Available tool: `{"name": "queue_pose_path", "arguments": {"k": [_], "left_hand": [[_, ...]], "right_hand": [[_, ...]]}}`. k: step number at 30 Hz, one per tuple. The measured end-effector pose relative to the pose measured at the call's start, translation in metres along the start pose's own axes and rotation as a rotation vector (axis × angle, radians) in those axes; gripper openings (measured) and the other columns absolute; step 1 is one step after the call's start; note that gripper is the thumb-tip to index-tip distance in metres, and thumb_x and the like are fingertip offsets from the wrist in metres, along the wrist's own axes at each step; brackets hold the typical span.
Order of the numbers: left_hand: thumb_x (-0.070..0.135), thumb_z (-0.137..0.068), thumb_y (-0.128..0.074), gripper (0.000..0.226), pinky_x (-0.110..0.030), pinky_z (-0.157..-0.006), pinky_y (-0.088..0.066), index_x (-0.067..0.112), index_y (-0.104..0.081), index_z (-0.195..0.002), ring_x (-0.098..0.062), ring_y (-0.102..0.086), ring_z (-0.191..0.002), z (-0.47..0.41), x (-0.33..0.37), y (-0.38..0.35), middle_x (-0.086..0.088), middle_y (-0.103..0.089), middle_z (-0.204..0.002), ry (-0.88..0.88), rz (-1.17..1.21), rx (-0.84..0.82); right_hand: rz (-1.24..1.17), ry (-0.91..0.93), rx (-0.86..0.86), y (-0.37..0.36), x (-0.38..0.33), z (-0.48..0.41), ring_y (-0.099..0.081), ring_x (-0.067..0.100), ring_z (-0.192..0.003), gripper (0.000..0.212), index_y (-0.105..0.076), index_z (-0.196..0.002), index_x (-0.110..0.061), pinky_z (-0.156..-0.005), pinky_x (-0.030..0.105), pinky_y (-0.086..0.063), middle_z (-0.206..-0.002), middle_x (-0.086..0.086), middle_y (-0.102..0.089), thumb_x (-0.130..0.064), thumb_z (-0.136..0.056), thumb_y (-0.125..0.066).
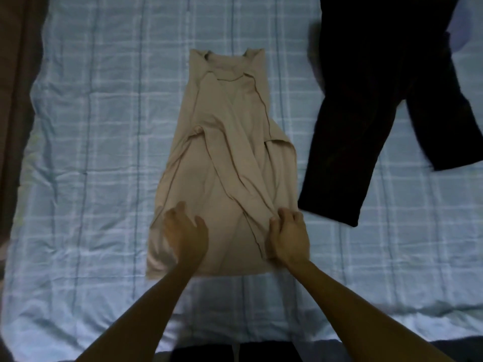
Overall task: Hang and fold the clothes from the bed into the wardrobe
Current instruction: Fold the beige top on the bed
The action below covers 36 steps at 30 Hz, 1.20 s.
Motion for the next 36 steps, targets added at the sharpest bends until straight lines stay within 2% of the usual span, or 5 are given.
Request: {"name": "queue_pose_path", "arguments": {"k": [6,16,27,31,36], "left_hand": [[0.024,-0.083,-0.064,0.063,-0.050,-0.091,-0.043,0.005,-0.035,-0.135,-0.042,-0.049,-0.113,-0.007,-0.093,0.016,-0.025,-0.052,-0.125,0.204,-0.178,-0.281],[0.031,-0.094,-0.044,0.036,-0.033,-0.076,-0.044,0.012,-0.053,-0.123,-0.032,-0.058,-0.104,0.099,0.038,-0.042,-0.013,-0.060,-0.116,-0.761,-0.370,-0.705],[0.035,-0.080,-0.040,0.051,-0.036,-0.074,-0.053,0.004,-0.062,-0.115,-0.031,-0.064,-0.093,0.095,0.006,-0.050,-0.014,-0.065,-0.107,-0.985,-0.468,-0.437],[0.028,-0.075,-0.049,0.048,-0.040,-0.077,-0.054,0.003,-0.064,-0.113,-0.034,-0.065,-0.099,0.094,-0.007,-0.058,-0.019,-0.065,-0.113,-1.013,-0.606,-0.543],[0.028,-0.070,-0.061,0.053,-0.043,-0.085,-0.051,0.009,-0.063,-0.120,-0.028,-0.060,-0.111,0.099,-0.029,-0.043,-0.012,-0.062,-0.123,-1.076,-0.629,-0.591]], "right_hand": [[0.027,0.318,-0.047,-0.018,-0.043,0.020,-0.056,0.031,-0.101,0.037,-0.058,-0.123,-0.007,-0.086,0.038,-0.046,-0.117,0.016,-0.057,-0.011,-0.085,-0.056],[-0.039,-0.138,0.332,0.010,0.028,0.056,-0.046,0.039,-0.118,0.039,-0.054,-0.124,-0.006,-0.100,0.052,-0.036,-0.133,0.022,-0.047,-0.012,-0.085,-0.057],[-0.485,-0.466,0.372,0.018,0.066,0.054,-0.058,0.024,-0.081,0.020,-0.063,-0.093,-0.008,-0.068,0.032,-0.044,-0.085,0.007,-0.063,-0.016,-0.094,-0.044],[-0.312,0.247,0.501,0.040,-0.027,0.079,-0.057,0.019,-0.072,0.024,-0.067,-0.087,-0.005,-0.071,0.026,-0.042,-0.082,0.010,-0.067,-0.007,-0.088,-0.044],[0.367,0.760,-0.261,-0.067,-0.050,0.120,-0.061,0.027,-0.070,0.037,-0.067,-0.095,-0.016,-0.067,0.032,-0.043,-0.080,0.007,-0.066,-0.029,-0.083,-0.035]]}}
Point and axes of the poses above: each hand's wrist, its own z-axis away from the middle knuckle, its own y-axis out of the back of the hand, x = y × z, the point moved 8 cm from there along -z, towards the middle knuckle
